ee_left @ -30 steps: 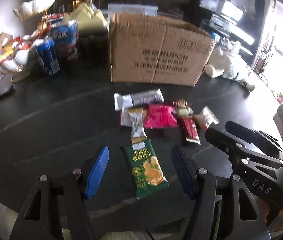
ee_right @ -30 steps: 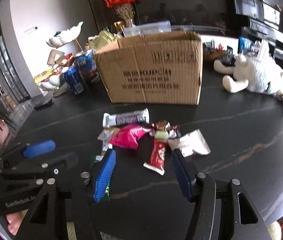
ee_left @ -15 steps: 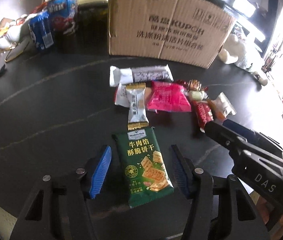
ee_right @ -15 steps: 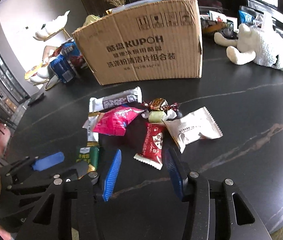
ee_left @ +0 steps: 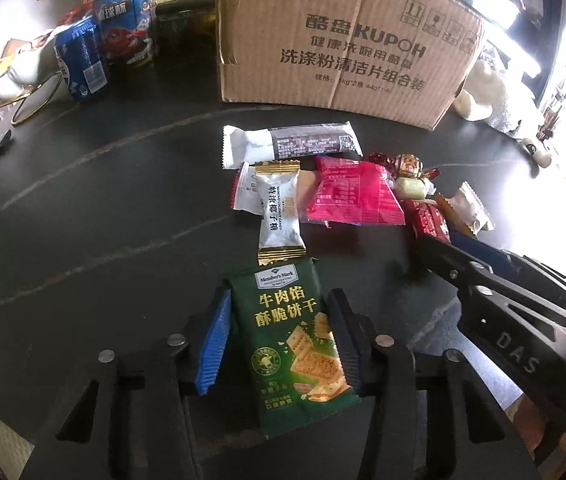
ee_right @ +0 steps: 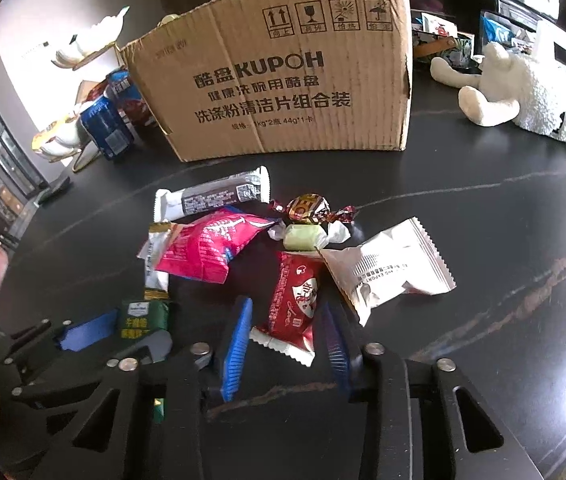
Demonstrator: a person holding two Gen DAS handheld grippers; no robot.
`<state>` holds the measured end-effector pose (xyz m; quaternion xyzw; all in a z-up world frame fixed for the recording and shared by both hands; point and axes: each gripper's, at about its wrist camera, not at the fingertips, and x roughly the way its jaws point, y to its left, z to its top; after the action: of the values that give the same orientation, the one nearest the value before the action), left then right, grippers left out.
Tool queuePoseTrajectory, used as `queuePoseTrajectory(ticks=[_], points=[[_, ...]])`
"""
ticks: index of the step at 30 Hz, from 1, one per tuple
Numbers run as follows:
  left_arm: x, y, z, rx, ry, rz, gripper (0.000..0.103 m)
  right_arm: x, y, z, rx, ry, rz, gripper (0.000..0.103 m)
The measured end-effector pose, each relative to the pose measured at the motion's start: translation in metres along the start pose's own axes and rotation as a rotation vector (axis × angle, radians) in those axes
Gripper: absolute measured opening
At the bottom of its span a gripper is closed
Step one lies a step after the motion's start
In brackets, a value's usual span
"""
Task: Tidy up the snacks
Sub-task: 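Grasp the green beef cracker pack with the left gripper while the right gripper grasps the red wafer bar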
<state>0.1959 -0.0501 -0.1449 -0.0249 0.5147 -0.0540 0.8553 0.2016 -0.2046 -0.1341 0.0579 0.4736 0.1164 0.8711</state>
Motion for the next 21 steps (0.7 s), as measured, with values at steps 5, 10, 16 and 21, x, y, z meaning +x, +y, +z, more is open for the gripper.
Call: queuePoseTrajectory(ticks=[5,10,16,21], points=[[0.0,0.001,0.0,0.001,-0.004,-0.003,0.045,0.001,0.003,-0.002,-0.019,0.003,-0.019,0.025],[-0.005,0.003,-0.002,-0.001,-0.009,-0.013,0.044,-0.003,0.008,-0.008,-0.04,0.005,-0.029,0.025],[-0.025,0.004,-0.002,0.011,-0.061,-0.022,0.044,-0.017,0.014,-0.012,-0.038,-0.013,-0.025,0.025],[-0.04,0.003,-0.002,0.018,-0.091,-0.044,0.044,-0.035,0.019,-0.011,-0.044,-0.046,-0.025,0.025]])
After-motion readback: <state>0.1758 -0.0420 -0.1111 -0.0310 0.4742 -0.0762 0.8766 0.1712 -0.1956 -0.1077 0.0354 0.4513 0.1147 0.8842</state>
